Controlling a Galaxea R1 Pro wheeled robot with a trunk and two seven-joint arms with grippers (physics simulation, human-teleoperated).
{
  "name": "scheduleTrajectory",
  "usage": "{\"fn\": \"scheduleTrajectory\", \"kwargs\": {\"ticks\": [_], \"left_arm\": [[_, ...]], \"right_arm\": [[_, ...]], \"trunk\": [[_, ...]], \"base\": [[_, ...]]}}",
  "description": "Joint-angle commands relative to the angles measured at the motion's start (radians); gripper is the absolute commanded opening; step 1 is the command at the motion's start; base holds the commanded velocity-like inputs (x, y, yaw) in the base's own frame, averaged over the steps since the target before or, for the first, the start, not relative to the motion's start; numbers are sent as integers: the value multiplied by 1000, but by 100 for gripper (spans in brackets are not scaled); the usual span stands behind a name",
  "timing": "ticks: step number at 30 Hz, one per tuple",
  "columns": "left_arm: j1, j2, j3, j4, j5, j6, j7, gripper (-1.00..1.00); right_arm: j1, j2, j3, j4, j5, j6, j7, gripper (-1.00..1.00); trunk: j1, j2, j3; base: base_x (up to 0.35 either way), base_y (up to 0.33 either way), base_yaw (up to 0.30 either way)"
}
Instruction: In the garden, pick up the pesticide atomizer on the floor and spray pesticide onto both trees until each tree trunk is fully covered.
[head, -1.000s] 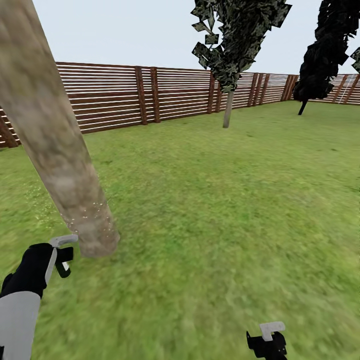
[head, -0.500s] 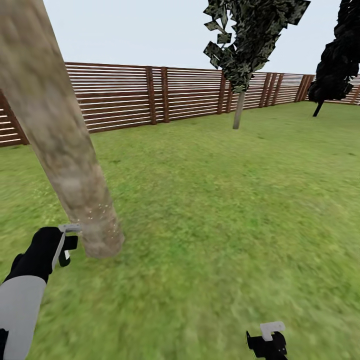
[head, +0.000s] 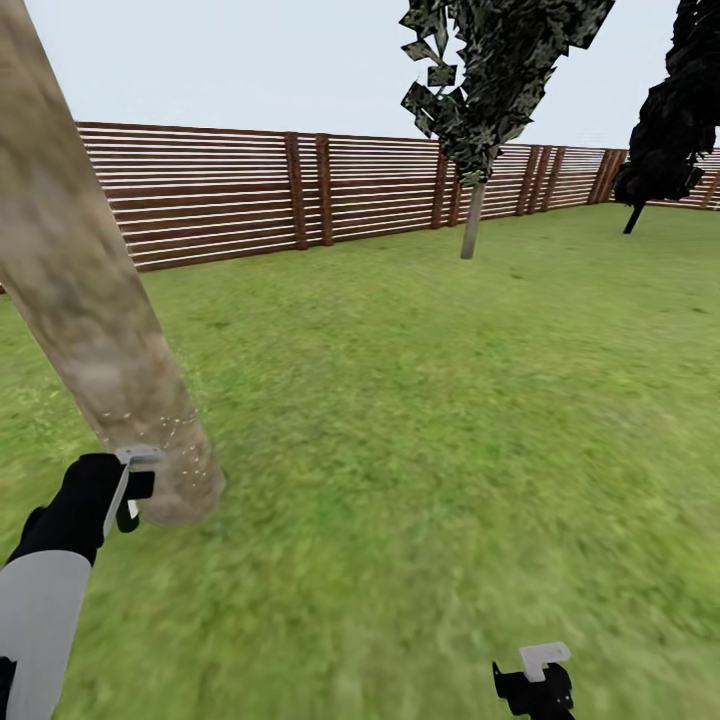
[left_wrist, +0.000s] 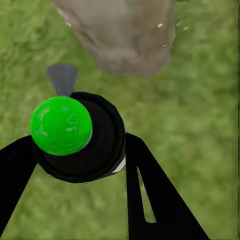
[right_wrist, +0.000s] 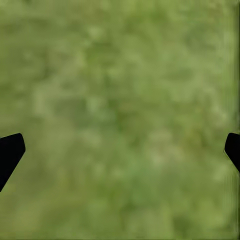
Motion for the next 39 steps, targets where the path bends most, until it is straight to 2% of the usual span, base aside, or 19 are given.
{"fn": "scheduleTrajectory", "kwargs": {"ticks": [1, 11, 16, 21, 24, 28, 33, 39], "left_arm": [[0, 1, 0, 0, 0, 0, 0, -100], [7, 8, 3, 1, -3, 0, 3, -100], [10, 7, 5, 16, -2, -4, 5, -100], [80, 5, 8, 18, 3, -17, 6, -100], [105, -1, 6, 48, 7, -18, 6, -100], [112, -9, 6, 73, 12, -23, 6, -100], [112, -1, 19, 167, 6, -114, 7, -100], [112, 1, 29, 175, 6, -128, 9, -100]], "right_arm": [[0, 0, 0, 0, 0, 0, 0, 100], [0, 2, 0, 1, 0, 0, 0, 100], [0, 2, 0, 2, 0, 0, 1, 100], [0, 2, 0, 0, -1, 0, 1, 100], [0, 2, 0, 0, -1, 0, 2, 100], [0, 2, 0, 0, -2, 0, 2, 100], [0, 2, 0, 1, 0, 0, 2, 100], [0, 2, 0, 0, -1, 0, 2, 100]], "trunk": [[0, 0, 0], [0, 0, 0], [0, 0, 0], [0, 0, 0], [0, 0, 0], [0, 0, 0], [0, 0, 0], [0, 0, 0]], "base": [[236, -198, 0], [60, -259, 222], [245, -166, 276], [305, -92, 171], [225, -70, 10], [17, -6, 1], [1, 0, 112], [233, 0, 166]]}}
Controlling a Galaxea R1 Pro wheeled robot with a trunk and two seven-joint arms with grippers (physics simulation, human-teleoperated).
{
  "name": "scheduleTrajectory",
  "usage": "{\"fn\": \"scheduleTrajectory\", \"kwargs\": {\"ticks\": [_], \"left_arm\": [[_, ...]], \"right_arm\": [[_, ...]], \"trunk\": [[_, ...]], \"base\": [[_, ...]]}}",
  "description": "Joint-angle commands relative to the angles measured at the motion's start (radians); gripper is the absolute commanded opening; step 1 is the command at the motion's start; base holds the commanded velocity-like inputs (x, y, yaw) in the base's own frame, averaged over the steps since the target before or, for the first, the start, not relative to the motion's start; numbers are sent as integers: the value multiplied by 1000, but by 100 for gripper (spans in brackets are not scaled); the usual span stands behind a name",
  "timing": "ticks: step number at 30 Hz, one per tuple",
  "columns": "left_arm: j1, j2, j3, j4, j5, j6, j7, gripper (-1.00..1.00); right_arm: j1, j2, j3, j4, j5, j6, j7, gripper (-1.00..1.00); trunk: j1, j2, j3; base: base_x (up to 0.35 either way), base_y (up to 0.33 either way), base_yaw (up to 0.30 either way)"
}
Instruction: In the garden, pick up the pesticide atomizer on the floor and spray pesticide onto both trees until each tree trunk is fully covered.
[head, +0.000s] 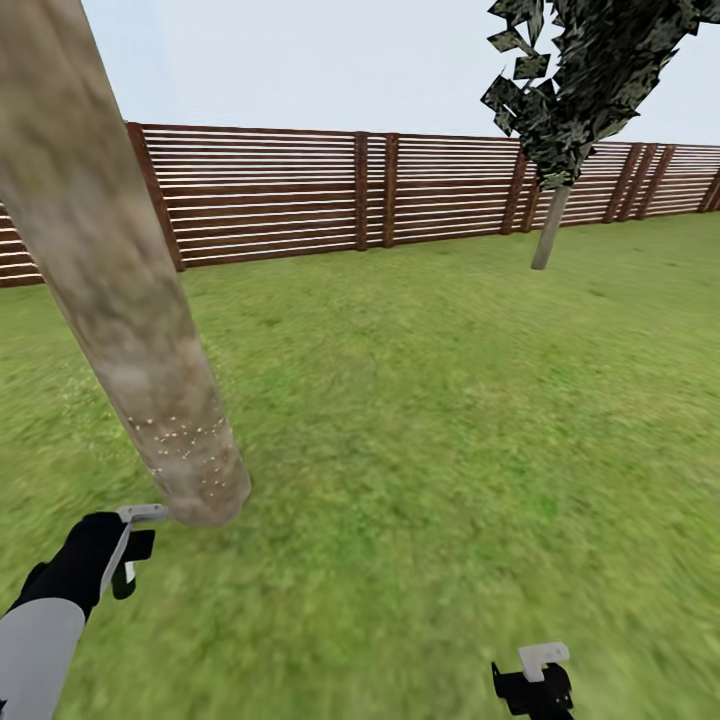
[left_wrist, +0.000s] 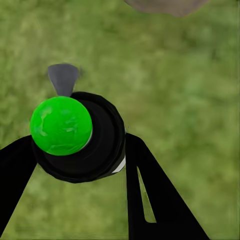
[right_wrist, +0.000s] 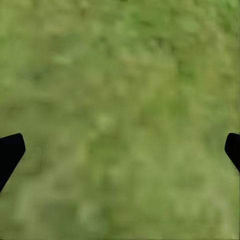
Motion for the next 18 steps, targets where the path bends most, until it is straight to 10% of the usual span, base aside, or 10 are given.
{"fn": "scheduleTrajectory", "kwargs": {"ticks": [1, 4, 7, 9, 10, 13, 18], "left_arm": [[0, -1, 0, 1, -1, -1, -1, -100], [17, -8, -3, 5, 2, -55, -11, -100], [74, -10, -11, 42, 0, -243, -69, -100], [114, -6, -54, 87, -21, -399, -242, -100], [140, -1, -131, 102, -83, -515, -414, -100], [155, 1, -184, 107, -208, -658, -659, -100], [150, -6, -192, 95, -377, -749, -970, -100]], "right_arm": [[0, 0, 0, 0, 0, 0, 0, 100], [0, 0, 0, -2, 0, 0, 0, 100], [0, -3, 0, -3, 1, 0, 1, 100], [0, -1, 15, -5, 14, 0, 8, 100], [0, 3, 81, -11, 67, 0, 36, 100], [0, 11, 201, -141, 186, 1, 308, 100], [-1, 12, 220, -418, 207, 8, 823, 100]], "trunk": [[0, 0, 0], [0, 0, 0], [0, 0, 0], [0, 0, 0], [0, 0, 0], [0, 0, 0], [0, 0, 0]], "base": [[266, 0, 15], [60, 0, 3], [-37, 0, 0], [-125, 0, 0], [-207, 0, 0], [-302, 0, 0], [-206, 0, 0]]}}
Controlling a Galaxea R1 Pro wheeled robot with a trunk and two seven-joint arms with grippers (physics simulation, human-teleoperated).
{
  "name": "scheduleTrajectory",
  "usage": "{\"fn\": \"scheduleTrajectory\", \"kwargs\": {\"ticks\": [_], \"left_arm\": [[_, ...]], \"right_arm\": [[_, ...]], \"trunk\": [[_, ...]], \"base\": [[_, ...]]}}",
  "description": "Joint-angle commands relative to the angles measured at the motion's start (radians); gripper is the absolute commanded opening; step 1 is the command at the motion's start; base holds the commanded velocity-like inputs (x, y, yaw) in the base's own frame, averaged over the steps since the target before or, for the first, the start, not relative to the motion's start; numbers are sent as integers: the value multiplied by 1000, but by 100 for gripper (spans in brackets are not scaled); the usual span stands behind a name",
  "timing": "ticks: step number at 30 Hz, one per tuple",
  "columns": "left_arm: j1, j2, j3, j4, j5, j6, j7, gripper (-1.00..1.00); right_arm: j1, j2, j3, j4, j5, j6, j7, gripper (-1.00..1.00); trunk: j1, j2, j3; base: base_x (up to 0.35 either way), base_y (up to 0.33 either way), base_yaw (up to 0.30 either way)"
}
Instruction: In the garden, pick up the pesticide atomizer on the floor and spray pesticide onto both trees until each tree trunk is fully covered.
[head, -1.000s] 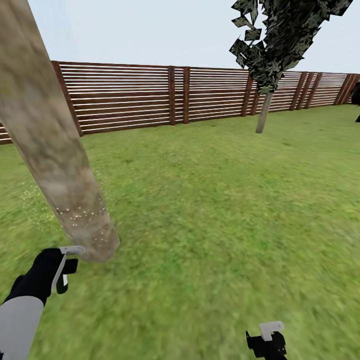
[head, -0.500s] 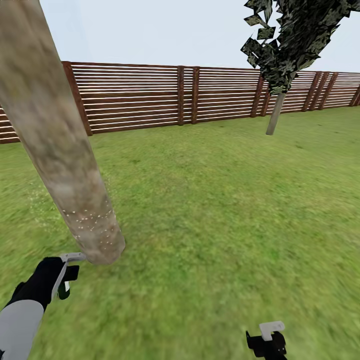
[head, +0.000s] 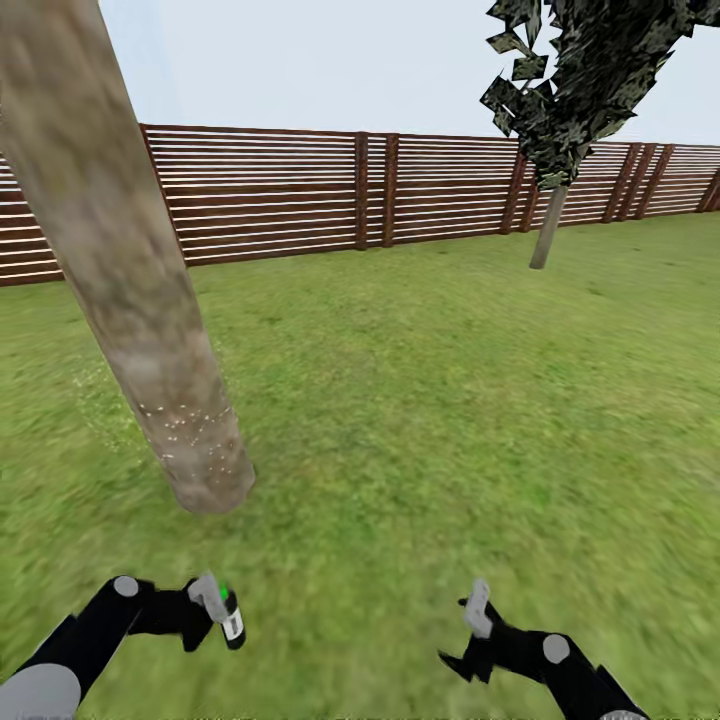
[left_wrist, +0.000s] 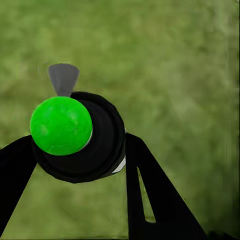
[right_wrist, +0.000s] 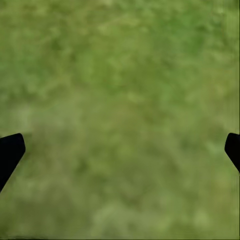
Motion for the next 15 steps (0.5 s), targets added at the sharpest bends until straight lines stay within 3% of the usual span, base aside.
{"fn": "scheduleTrajectory", "kwargs": {"ticks": [1, 2, 4, 6, 7, 8, 11, 15], "left_arm": [[0, -4, -1, -3, -34, -2, -32, -100], [-3, -15, -27, -6, -83, -4, -77, -100], [-6, -23, -76, -7, -107, 1, -101, -100], [-8, -53, -115, -7, -120, 8, -108, -100], [-8, -70, -121, -6, -135, 9, -109, -100], [-8, -86, -124, -6, -163, 11, -110, -100], [-8, -122, -125, -2, -220, 13, -110, -100], [-8, -201, -127, 3, -295, 12, -109, -100]], "right_arm": [[-1, 0, 0, -14, 1, 0, 52, 100], [-4, 1, 1, -25, 1, 0, 104, 100], [-6, 7, 2, -29, 1, 0, 123, 100], [-10, 38, 8, -37, 6, 0, 131, 100], [-11, 48, 34, -39, 13, 0, 132, -100], [-13, 54, 77, -41, 18, 0, 132, -100], [-14, 72, 132, -42, 22, 1, 133, -100], [-16, 131, 238, -55, 22, 0, 133, -100]], "trunk": [[0, 0, 0], [0, 0, 0], [0, 0, 0], [0, 0, 0], [0, 0, 0], [0, 0, 0], [0, 0, 0], [0, 0, 0]], "base": [[-29, 0, 0], [-10, 0, 0], [-5, 0, 0], [-1, 0, 0], [0, 0, 0], [0, 0, 0], [0, 0, 0], [0, 0, 0]]}}
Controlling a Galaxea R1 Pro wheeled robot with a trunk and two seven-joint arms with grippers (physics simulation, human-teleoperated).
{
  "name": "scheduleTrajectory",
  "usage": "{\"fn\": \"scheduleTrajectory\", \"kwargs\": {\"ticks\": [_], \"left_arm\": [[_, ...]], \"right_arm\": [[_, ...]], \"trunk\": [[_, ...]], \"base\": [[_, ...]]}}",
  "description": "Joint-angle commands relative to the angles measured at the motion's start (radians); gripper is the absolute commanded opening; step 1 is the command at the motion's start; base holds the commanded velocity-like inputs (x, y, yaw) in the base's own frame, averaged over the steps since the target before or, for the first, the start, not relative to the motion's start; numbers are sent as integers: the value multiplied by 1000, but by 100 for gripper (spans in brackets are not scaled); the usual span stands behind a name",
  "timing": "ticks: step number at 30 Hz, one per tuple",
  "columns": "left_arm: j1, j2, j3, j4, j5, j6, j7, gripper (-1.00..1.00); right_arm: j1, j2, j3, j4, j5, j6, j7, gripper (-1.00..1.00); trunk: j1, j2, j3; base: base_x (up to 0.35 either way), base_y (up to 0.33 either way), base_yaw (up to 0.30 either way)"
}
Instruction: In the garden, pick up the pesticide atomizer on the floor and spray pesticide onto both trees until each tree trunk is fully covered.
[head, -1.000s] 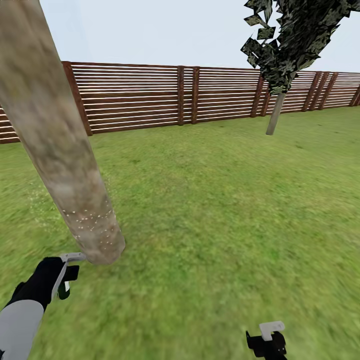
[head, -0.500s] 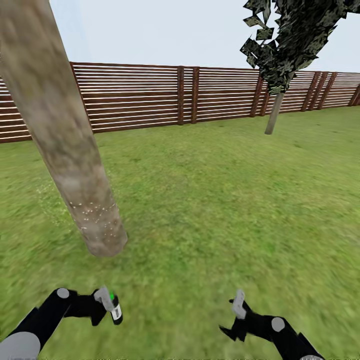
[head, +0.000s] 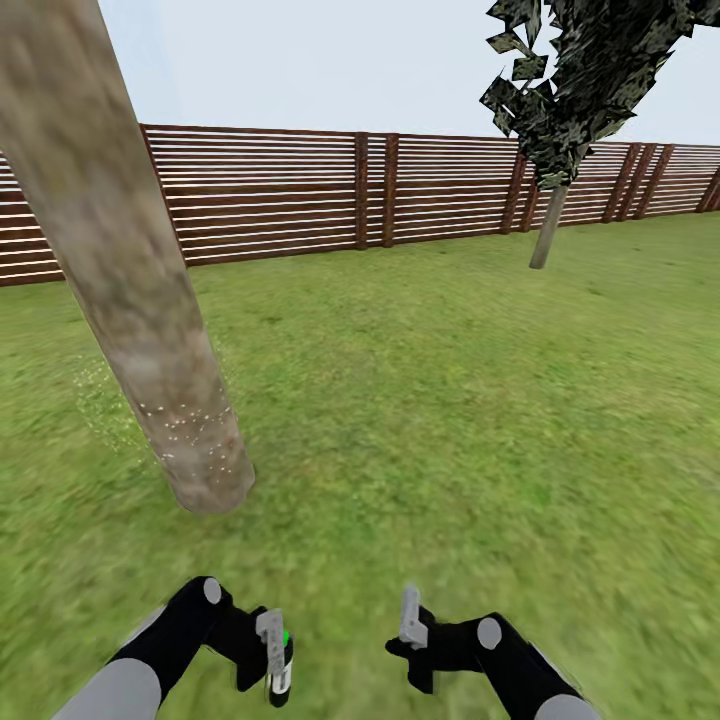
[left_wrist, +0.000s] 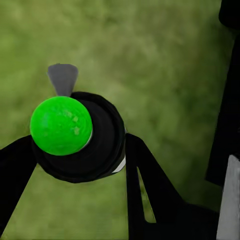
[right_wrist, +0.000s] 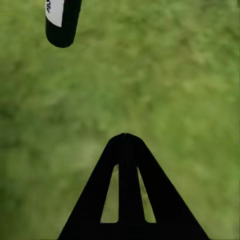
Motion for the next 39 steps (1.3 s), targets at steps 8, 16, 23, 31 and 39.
{"fn": "scheduleTrajectory", "kwargs": {"ticks": [8, 16, 23, 31, 39], "left_arm": [[-1, -95, -1, -5, -101, -5, 5, -100], [6, -103, -84, 4, -92, -9, 12, -100], [9, -134, -85, 6, -85, -7, 61, -100], [11, -171, -85, 8, -85, -7, 101, -100], [12, -186, -86, 26, -86, -10, 102, -100]], "right_arm": [[0, 66, 37, -59, -1, 1, 74, -100], [0, 67, 37, -62, -2, 1, 72, -100], [0, 69, 37, -62, -2, 0, 72, -100], [0, 70, 37, -61, -2, 0, 72, -100], [0, 70, 37, -62, -2, 0, 72, -100]], "trunk": [[0, 0, 0], [0, 0, 0], [0, 0, 0], [0, 0, 0], [0, 0, 0]], "base": [[0, 0, 0], [0, 0, 0], [0, 0, 0], [0, 0, 0], [0, 0, 0]]}}
